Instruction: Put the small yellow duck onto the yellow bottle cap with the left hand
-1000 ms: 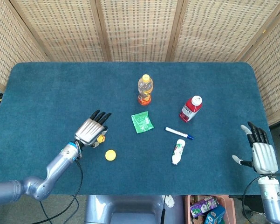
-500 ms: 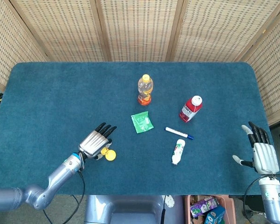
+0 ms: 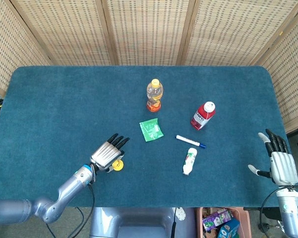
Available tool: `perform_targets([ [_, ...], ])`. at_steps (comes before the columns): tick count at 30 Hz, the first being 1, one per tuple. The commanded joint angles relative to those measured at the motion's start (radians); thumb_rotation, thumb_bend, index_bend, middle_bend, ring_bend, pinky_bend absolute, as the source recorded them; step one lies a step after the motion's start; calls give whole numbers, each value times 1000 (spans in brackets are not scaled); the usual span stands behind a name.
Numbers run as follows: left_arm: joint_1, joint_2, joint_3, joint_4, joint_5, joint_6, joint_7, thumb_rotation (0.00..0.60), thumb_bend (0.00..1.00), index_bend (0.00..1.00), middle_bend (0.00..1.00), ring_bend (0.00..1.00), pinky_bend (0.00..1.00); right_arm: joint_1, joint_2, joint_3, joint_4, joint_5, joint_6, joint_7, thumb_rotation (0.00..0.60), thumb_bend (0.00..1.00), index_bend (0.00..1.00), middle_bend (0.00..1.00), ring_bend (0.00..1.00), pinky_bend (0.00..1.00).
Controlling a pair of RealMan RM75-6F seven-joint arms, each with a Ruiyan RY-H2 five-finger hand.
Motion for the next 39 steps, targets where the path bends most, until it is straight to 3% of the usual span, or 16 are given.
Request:
perform_targets([
  [1,-2,-9,-4,5,-6,-1,3,600,231,566,20,0,0,0,0,0,0,1,0,0,600,0,0,0,0,0],
  [13,-13,-25,0,13,-26,-23,17,600,233,558,2,0,0,-2,0,1,0,1,3,0,600,0,0,0,0,0],
  [21,-17,-14,-2,-1,-46,-16,35,600,191,361,0,0,0,-1,-1,1,0,-5,8,0,600,0,0,0,0,0],
  [28,-14,-2,-9,-17,-31,-8,9,600,181,292,0,0,0,0,-3,0,2,-3,3,-3,600,0,0,0,0,0],
  [32,5,24,-20,-54,4,33,-29,600,180,280,0,0,0,-1,-1,-1,1,-5,5,-3,600,0,0,0,0,0],
  [39,91,86,-9,-126,110,203,-63,600,180,241,0,0,0,0,1,-7,-7,-14,4,-13,600,0,0,0,0,0],
])
